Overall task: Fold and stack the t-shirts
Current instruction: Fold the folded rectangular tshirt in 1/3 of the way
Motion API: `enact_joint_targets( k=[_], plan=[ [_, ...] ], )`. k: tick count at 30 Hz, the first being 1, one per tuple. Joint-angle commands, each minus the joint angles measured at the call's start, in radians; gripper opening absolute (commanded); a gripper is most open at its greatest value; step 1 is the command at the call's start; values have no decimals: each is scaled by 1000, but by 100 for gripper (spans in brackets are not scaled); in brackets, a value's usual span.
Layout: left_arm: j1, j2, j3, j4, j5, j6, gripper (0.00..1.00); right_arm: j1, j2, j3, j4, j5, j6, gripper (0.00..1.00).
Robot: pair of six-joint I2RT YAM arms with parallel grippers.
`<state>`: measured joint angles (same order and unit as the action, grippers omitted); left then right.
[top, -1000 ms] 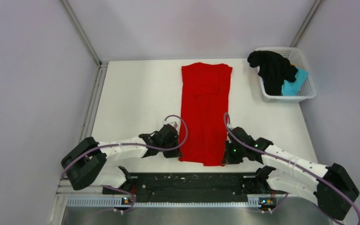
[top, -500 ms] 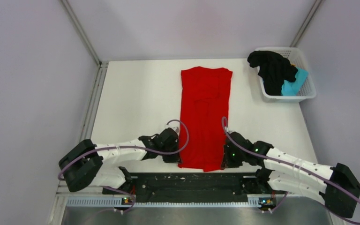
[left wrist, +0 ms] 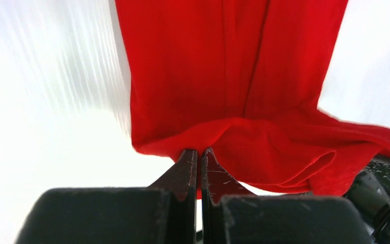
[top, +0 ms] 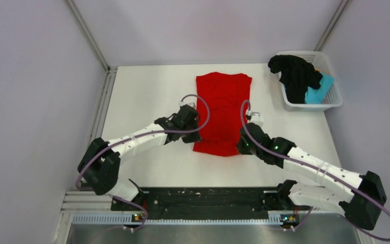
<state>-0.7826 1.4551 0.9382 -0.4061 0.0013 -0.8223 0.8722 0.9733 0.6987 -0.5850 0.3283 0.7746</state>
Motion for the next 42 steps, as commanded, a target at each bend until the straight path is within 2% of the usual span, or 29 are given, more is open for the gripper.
enact_joint_targets(
  k=[1,6,12,30,36,38,41,42],
  plan=[
    [67,91,183,-17,-7,102,0,-106,74,62,157,87,-72,0],
    [122,190,331,-36,-38,169,0,-176,191,116,294,80,-130,0],
    [165,306,481,-59,-31,237,0,-256,322,184,341,61,-164,0],
    [285,580,661,-3,127,320,5,-409,537,212,453,21,-200,0],
    [309,641,712,19,184,334,21,-443,603,232,486,19,-187,0],
    [318,652,723,26,190,336,35,-455,630,252,487,23,-183,1],
    [333,659,756,34,203,336,57,-477,664,298,478,10,-185,12],
    [339,658,767,28,203,336,63,-485,669,311,474,4,-191,22]
  ],
)
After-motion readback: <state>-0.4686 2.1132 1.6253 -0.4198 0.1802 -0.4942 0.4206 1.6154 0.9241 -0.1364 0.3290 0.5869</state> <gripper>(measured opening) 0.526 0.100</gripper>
